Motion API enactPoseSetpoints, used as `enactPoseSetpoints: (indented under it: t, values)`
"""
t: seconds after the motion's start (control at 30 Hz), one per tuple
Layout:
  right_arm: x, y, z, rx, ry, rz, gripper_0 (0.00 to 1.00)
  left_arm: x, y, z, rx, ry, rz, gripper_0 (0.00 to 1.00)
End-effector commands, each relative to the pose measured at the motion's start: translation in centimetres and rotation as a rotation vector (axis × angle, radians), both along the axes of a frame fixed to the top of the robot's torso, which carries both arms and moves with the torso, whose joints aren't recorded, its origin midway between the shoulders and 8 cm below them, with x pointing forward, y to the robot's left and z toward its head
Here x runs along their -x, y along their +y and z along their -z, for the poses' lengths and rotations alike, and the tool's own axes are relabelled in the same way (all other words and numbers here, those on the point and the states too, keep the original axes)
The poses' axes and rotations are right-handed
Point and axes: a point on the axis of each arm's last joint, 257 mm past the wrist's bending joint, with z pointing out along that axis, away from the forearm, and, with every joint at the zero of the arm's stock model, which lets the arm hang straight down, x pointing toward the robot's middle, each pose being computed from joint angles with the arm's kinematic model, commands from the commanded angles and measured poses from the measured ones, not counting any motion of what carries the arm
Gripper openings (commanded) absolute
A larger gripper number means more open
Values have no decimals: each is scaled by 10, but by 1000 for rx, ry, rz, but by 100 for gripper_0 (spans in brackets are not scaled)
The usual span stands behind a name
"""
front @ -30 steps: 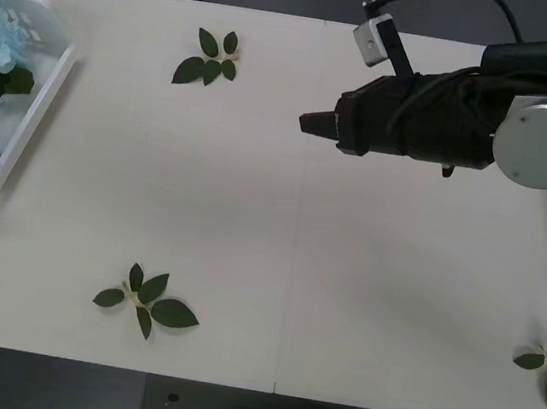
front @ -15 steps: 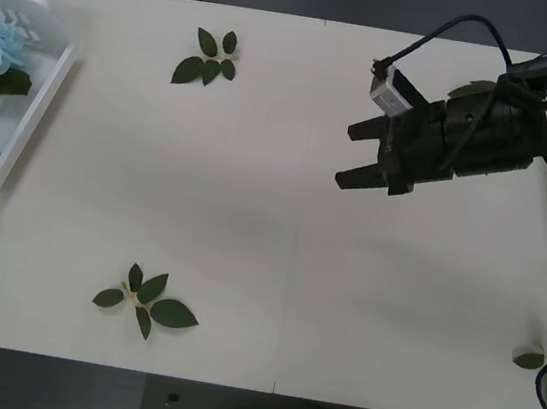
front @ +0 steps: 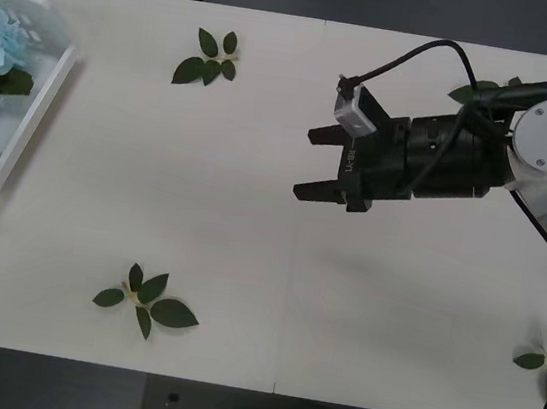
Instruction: Put the red flowers into the right box and the blue flowers into the left box
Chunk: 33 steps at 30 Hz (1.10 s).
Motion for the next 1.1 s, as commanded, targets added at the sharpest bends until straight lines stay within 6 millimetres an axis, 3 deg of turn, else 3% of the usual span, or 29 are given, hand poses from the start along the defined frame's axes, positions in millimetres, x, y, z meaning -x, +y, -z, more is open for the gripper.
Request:
enactPoseSetpoints:
  t: [0.03, 0.13, 0.2, 0.3, 0.37, 0.7, 0.87, 1.1]
  values:
    - [-3, 1, -16, -6, -28, 0, 84, -26, -78, 22, 56, -91, 105, 100]
    - [-4, 1, -17, -11, -31, 7, 84, -43, -136, 54, 85, -147, 110, 100]
    - [-6, 1, -18, -14, -35, 13, 86, -46, -163, 62, 101, -204, 94, 100]
    - [-7, 2, -20, -21, -44, 13, 97, -30, -208, 60, 115, -339, 74, 100]
    - [-7, 3, -21, -21, -45, 12, 100, -11, -227, 62, 117, -370, 88, 100]
    - [-7, 1, -21, -12, -55, 6, 100, 56, -261, 47, 87, -384, 251, 100]
    - [-7, -4, -19, 3, -59, 3, 100, 66, -276, 39, 114, -395, 281, 100]
    - [-8, -4, -17, 11, -61, 8, 100, 64, -290, 35, 173, -391, 277, 100]
